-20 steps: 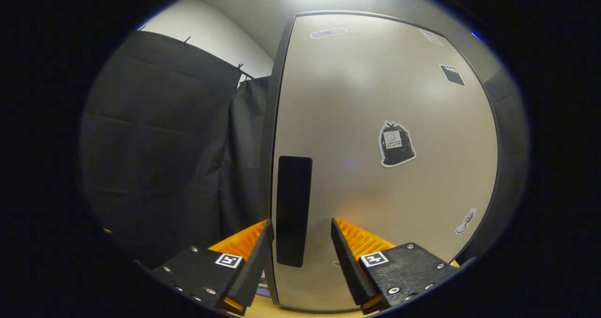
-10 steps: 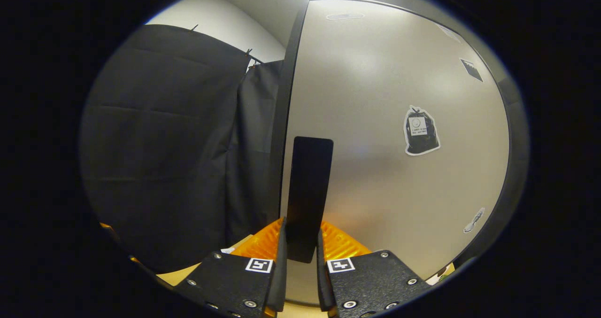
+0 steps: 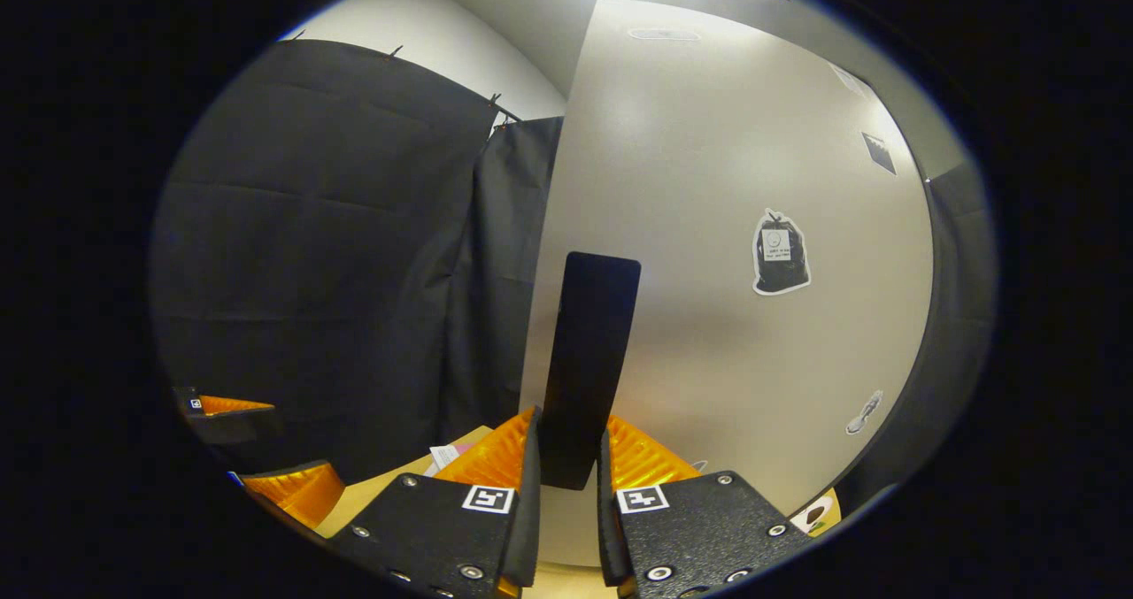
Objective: Open the cabinet door with the right hand, grasp the bottle in the cabinet with the left hand and place it on the coaster, then close the cabinet door with the right hand.
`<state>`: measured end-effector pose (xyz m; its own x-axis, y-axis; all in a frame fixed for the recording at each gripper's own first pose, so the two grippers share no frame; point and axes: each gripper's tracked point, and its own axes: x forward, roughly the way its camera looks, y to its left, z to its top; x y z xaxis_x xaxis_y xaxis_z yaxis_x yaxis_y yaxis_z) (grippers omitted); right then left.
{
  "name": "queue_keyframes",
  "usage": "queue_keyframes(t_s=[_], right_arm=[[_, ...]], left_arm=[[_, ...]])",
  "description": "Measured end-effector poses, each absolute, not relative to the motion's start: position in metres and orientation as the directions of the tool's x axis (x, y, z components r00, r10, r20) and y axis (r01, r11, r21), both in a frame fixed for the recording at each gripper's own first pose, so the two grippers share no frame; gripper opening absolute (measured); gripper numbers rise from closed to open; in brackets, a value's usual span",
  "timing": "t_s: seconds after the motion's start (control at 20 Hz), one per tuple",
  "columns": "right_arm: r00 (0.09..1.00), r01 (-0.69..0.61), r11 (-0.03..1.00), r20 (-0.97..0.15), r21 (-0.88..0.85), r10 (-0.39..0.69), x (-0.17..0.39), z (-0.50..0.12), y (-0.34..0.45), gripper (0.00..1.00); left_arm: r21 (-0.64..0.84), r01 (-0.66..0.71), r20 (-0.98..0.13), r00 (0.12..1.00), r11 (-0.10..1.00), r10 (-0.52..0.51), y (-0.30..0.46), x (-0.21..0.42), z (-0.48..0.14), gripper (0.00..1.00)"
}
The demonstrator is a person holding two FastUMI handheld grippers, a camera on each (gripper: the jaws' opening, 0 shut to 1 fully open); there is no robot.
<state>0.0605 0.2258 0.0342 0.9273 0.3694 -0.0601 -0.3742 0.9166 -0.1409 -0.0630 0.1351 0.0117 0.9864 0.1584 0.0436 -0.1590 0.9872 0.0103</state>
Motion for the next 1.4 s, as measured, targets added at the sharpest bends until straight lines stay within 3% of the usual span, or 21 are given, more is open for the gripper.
queue_keyframes(t_s=[0.05, 0.1, 0.2, 0.4, 0.45, 0.5, 0.6, 0.8, 0.95, 1.05, 1.2, 1.4], right_arm=[[0.924, -0.382, 0.913, -0.056, -0.139, 0.378, 0.056, 0.035, 0.224, 0.28], [0.921, -0.390, 0.909, -0.049, -0.143, 0.387, 0.053, 0.035, 0.223, 0.29], [0.913, -0.408, 0.899, -0.040, -0.158, 0.407, 0.045, 0.035, 0.219, 0.28], [0.882, -0.471, 0.873, -0.044, -0.129, 0.470, 0.029, 0.037, 0.211, 0.28], [0.874, -0.485, 0.866, -0.046, -0.123, 0.483, 0.027, 0.035, 0.208, 0.28], [0.867, -0.498, 0.859, -0.047, -0.116, 0.496, 0.024, 0.036, 0.204, 0.28], [0.855, -0.519, 0.849, -0.052, -0.095, 0.517, 0.015, 0.036, 0.198, 0.28], [0.841, -0.541, 0.838, -0.054, -0.067, 0.539, -0.005, 0.037, 0.173, 0.28], [0.842, -0.539, 0.841, -0.056, -0.048, 0.537, -0.033, 0.040, 0.146, 0.28], [0.849, -0.528, 0.848, -0.059, -0.041, 0.526, -0.041, 0.041, 0.130, 0.29], [0.868, -0.494, 0.869, -0.068, -0.034, 0.491, -0.053, 0.045, 0.106, 0.28], [0.898, -0.438, 0.899, -0.055, -0.026, 0.436, -0.069, 0.054, 0.082, 0.27]], left_arm=[[0.021, -0.165, 0.052, 0.985, 0.986, 0.164, 0.131, -0.070, 0.016, 0.90], [0.031, -0.172, 0.059, 0.984, 0.985, 0.170, 0.127, -0.074, 0.019, 0.86], [0.047, -0.187, 0.069, 0.981, 0.981, 0.184, 0.116, -0.077, 0.022, 0.90], [0.074, -0.209, 0.051, 0.977, 0.975, 0.206, 0.102, -0.081, 0.029, 0.90], [0.084, -0.217, 0.057, 0.975, 0.972, 0.213, 0.098, -0.080, 0.035, 0.86], [0.096, -0.227, 0.067, 0.973, 0.969, 0.222, 0.090, -0.080, 0.040, 0.90], [0.115, -0.240, 0.085, 0.969, 0.964, 0.231, 0.073, -0.096, 0.052, 0.86], [0.095, -0.234, 0.074, 0.971, 0.967, 0.228, 0.039, -0.121, 0.055, 0.90], [0.112, -0.238, 0.082, 0.970, 0.965, 0.230, 0.015, -0.132, 0.062, 0.90], [0.112, -0.235, 0.088, 0.970, 0.965, 0.226, 0.000, -0.136, 0.063, 0.81], [0.102, -0.222, 0.088, 0.973, 0.970, 0.213, -0.026, -0.140, 0.063, 0.90], [0.105, -0.200, 0.061, 0.979, 0.974, 0.195, -0.055, -0.139, 0.056, 0.90]])
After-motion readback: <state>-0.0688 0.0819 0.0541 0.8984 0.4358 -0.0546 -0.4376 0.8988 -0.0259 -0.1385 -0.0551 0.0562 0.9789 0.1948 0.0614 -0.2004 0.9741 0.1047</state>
